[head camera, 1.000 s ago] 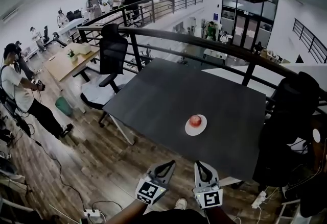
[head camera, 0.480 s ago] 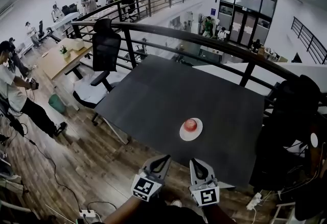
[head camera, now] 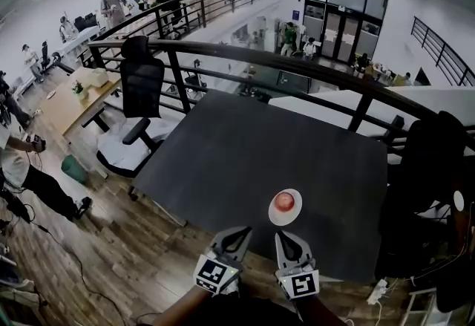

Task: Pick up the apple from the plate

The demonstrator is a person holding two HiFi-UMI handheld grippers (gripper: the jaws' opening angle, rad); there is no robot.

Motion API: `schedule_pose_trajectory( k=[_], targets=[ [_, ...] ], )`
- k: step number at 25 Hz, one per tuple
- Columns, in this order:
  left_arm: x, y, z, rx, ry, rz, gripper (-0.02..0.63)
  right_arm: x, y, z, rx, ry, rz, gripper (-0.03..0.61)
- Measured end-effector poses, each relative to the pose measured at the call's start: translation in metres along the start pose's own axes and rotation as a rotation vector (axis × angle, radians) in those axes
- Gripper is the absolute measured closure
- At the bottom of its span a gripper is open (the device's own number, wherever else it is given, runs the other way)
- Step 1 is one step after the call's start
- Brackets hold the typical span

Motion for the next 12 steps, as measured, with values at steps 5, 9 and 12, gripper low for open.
schedule_pose_trajectory(
  k=[5,9,12],
  targets=[
    [0.0,0.009,-0.044,0.025,0.0,-0.003,0.591,-0.004,0.036,0.016,0.094,0.013,-0.01,0.555],
    [-0.002,0.016,-0.065,0.061,0.007,0.0,0.591,0.003,0.05,0.04,0.188,-0.007,-0.048,0.555],
    [-0.002,0.022,-0.073,0.103,0.017,-0.001,0.591,0.011,0.048,0.047,0.258,0.02,-0.064,0.554]
  ],
)
Point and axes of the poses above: the fingertips, and each gripper's own axes: y forward along the fingers, z to its right, x out of its underside, the point moved 2 cm from there along -y, backward along the fingers, and after that the axes turned 11 degrees about -z, right-handed, at the moved point
